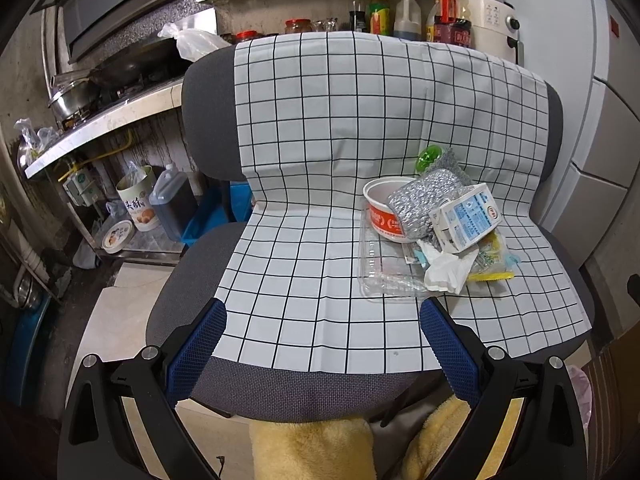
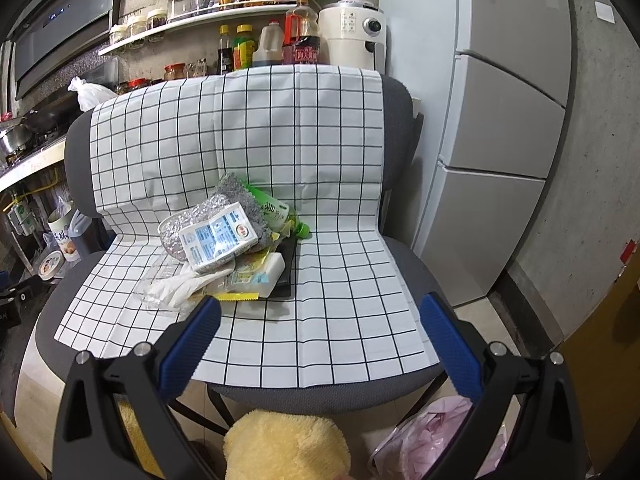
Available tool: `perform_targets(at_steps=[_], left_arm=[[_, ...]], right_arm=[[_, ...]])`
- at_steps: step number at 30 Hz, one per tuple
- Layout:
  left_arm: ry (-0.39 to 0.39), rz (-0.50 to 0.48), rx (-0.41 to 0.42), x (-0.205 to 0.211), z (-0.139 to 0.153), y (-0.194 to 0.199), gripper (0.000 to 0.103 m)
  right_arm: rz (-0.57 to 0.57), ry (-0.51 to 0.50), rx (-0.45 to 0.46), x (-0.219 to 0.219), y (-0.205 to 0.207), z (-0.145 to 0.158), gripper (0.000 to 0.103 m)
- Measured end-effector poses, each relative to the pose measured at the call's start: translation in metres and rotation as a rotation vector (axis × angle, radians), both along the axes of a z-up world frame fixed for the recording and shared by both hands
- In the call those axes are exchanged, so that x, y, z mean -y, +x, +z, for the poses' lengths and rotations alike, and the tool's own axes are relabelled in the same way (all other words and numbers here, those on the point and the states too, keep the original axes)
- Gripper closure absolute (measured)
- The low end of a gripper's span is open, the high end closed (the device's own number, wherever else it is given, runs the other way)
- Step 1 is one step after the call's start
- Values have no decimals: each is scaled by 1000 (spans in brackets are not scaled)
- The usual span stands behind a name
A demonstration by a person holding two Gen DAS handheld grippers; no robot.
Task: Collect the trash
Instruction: 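Grasp the blue-and-white milk carton with the right gripper while the left approaches the silver pad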
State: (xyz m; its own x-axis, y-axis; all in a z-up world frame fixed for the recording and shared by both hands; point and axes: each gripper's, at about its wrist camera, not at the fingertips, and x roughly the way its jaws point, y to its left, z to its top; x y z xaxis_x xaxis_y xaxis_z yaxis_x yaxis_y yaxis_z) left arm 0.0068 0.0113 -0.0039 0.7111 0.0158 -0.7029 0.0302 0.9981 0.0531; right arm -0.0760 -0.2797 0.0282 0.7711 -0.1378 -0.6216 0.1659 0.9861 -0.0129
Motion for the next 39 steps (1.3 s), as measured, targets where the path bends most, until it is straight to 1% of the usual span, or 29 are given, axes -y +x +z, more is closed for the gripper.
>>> perform_targets(at_steps=[3,8,12,14,15,18,20,22,23,29,31,33,35,37,39], left_arm=[[-7,6,-10,-2,-4,4,7],[-27,7,-25,-7,-15,15,8],[-4,18,-53,-8,-28,25,8],[10,32,-68,-9,-36,31,7],[20,38,-73,-10,-39,35,7],[40,33,-69,-12,-48,43,7],[27,26,-67,-15,-53,50,7],[5,21,-69,-18,-57,55,7],[-3,23,-73,-20,-59,58,7],[-27,14,-96,-24,-70,72,7],[-29,13,-102,-26,-74,76,7],[-33,17,-108,-28,-77,81,7],[-39,20,-112,-30,-79,86,7],[-45,21,-112,-33,-81,91,7],[-47,20,-114,-34,-82,95,7]], right_arm=[[17,12,-9,-1,6,-7,6],[77,24,-14,-8,22,-22,6],[108,13,-6,-18,37,-33,6],[140,21,5,-24,48,-38,6],[170,34,0,-28,55,-43,6],[203,44,-35,-39,74,-55,6],[222,28,-51,-49,85,-62,6],[221,1,-57,-59,93,-68,6],[221,4,-56,-63,98,-70,6],[266,71,-66,-75,124,-79,6],[262,138,-65,-75,135,-79,6],[236,195,-75,-75,146,-81,6],[188,260,-107,-75,163,-88,6],[137,302,-123,-78,178,-94,6],[100,309,-116,-82,188,-98,6]])
